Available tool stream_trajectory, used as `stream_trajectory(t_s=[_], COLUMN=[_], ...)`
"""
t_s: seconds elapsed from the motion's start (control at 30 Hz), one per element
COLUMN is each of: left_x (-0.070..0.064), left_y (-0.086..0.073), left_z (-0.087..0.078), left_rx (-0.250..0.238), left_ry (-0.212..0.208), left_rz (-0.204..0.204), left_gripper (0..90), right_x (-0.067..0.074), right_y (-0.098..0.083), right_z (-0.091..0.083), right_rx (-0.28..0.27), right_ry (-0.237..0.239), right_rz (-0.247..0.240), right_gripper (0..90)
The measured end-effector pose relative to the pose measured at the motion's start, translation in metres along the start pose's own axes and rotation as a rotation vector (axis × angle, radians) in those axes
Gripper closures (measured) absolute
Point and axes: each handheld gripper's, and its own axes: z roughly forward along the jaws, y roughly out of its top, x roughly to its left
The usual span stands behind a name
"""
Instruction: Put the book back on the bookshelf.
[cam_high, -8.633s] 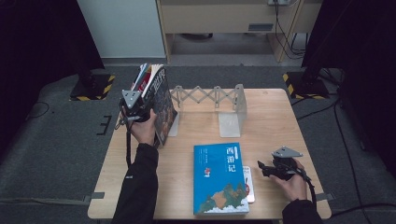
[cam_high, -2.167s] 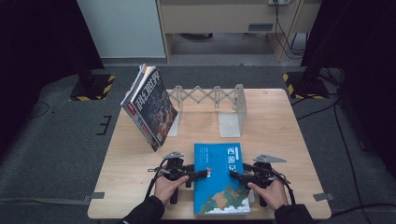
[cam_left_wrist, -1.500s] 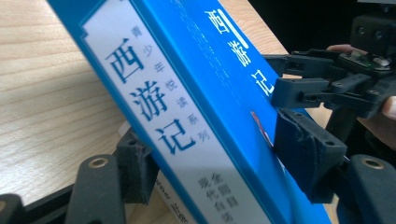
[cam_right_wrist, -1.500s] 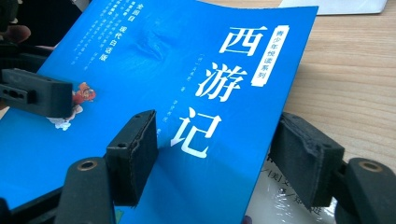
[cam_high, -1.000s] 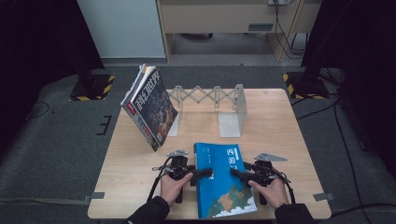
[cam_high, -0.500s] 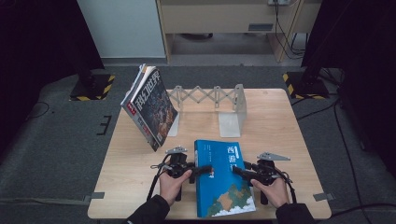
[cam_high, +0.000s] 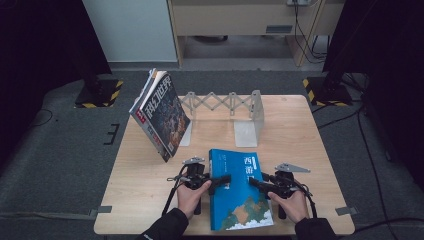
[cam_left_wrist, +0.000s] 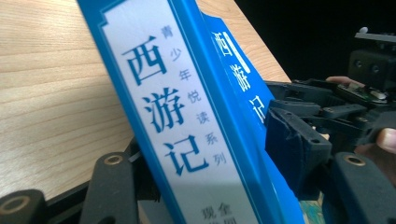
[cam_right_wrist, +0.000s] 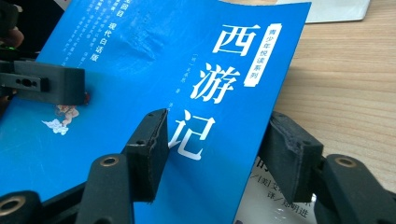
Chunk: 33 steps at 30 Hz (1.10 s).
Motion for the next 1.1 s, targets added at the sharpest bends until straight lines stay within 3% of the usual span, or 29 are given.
stream_trajectory(t_s=[0.2,0.3,0.6,0.83,0.93,1.1], left_x=[-0.002,0.0,0.004,0.005,0.005,0.002], left_y=[-0.002,-0.001,0.0,0.0,0.0,0.0], left_z=[0.008,0.009,0.014,0.015,0.013,0.009], left_rx=[0.003,0.004,0.006,0.008,0.003,-0.003], left_ry=[0.007,0.004,-0.032,-0.026,-0.015,0.001], left_rz=[-0.001,-0.014,-0.063,-0.062,-0.089,-0.072], left_gripper=[32.4,36.4,35.6,35.3,43.1,49.5], right_x=[0.0,0.0,0.0,0.0,-0.001,-0.002], right_y=[0.0,0.001,0.001,0.001,0.001,0.001], right_z=[0.0,0.0,0.0,0.0,0.0,-0.001], right_rx=[-0.001,-0.001,0.002,0.003,0.01,0.023], right_ry=[-0.004,-0.003,-0.002,-0.005,0.0,0.006], right_rz=[-0.011,-0.013,-0.022,-0.032,-0.029,-0.012], right_gripper=[43.1,43.1,43.2,43.2,43.2,40.8])
